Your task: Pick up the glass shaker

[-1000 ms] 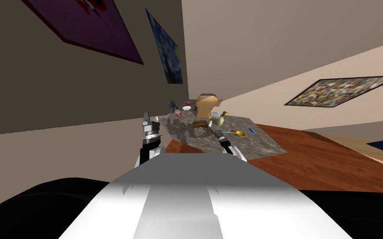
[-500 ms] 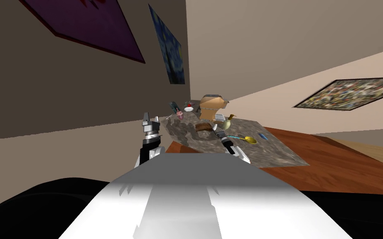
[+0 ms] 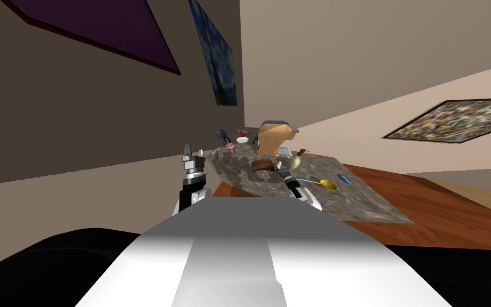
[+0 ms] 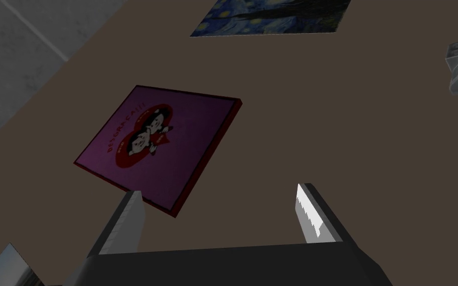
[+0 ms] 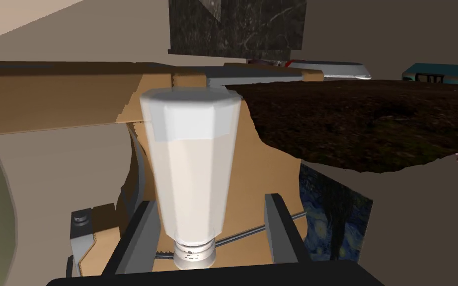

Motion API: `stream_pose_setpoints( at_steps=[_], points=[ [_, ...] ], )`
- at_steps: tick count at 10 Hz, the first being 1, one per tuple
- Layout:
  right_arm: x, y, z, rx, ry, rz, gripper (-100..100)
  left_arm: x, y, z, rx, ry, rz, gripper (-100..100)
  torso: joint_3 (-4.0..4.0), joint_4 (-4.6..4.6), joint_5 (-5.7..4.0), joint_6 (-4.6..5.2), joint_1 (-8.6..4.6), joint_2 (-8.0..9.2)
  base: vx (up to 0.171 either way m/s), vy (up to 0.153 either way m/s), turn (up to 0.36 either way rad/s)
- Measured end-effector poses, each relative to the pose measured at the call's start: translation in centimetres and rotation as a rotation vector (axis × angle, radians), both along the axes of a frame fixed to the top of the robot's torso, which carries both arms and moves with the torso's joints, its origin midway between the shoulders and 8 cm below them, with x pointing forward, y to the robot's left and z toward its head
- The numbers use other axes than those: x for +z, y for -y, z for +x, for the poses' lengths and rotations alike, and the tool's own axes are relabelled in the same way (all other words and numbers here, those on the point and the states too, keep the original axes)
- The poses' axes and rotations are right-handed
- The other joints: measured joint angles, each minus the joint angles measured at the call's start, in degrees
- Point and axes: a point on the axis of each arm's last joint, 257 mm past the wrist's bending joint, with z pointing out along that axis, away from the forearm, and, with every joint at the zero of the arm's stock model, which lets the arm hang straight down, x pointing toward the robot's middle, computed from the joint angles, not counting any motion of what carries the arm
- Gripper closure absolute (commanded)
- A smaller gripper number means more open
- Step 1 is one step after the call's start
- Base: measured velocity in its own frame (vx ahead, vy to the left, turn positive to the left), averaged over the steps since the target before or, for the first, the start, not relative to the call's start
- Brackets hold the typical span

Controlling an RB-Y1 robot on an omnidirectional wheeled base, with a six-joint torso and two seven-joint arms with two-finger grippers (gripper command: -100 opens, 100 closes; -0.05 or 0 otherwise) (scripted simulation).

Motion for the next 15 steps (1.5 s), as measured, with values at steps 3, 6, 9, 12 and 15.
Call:
stream_pose_setpoints(
  at_steps=[3, 6, 9, 12, 15],
  points=[
    [0.1, 0.1, 0.0, -0.002, 0.001, 0.0, 100, 0.0, 0.0, 0.0, 0.0, 0.0, 0.0, 0, -0.07, -0.05, -0.03, -0.11, 0.09, -0.09, 0.0, 0.0, 0.0],
    [0.0, 0.7, -0.4, -0.001, -0.007, -0.011, -100, 0.0, 0.0, 0.0, 0.0, 0.0, 0.0, 0, -0.02, -0.04, -0.02, -0.09, 0.12, 0.0, -0.032, 0.013, -0.016],
    [-0.2, 2.7, -2.0, 0.002, -0.033, -0.04, -100, 0.0, 0.0, 0.0, 0.0, 0.0, 0.0, 0, 0.06, 0.0, -0.01, -0.1, 0.18, 0.14, -0.058, 0.03, -0.014],
    [-0.3, 4.9, -3.6, 0.008, -0.066, -0.071, -100, 0.0, 0.0, 0.0, 0.0, 0.0, 0.0, 0, 0.05, 0.0, 0.0, -0.1, 0.19, 0.12, -0.053, 0.037, -0.005],
    [-0.2, 7.1, -5.6, 0.015, -0.111, -0.101, -100, 0.0, 0.0, 0.0, 0.0, 0.0, 0.0, 0, 0.07, 0.0, 0.0, -0.1, 0.22, 0.15, -0.059, 0.039, 0.012]
  ],
)
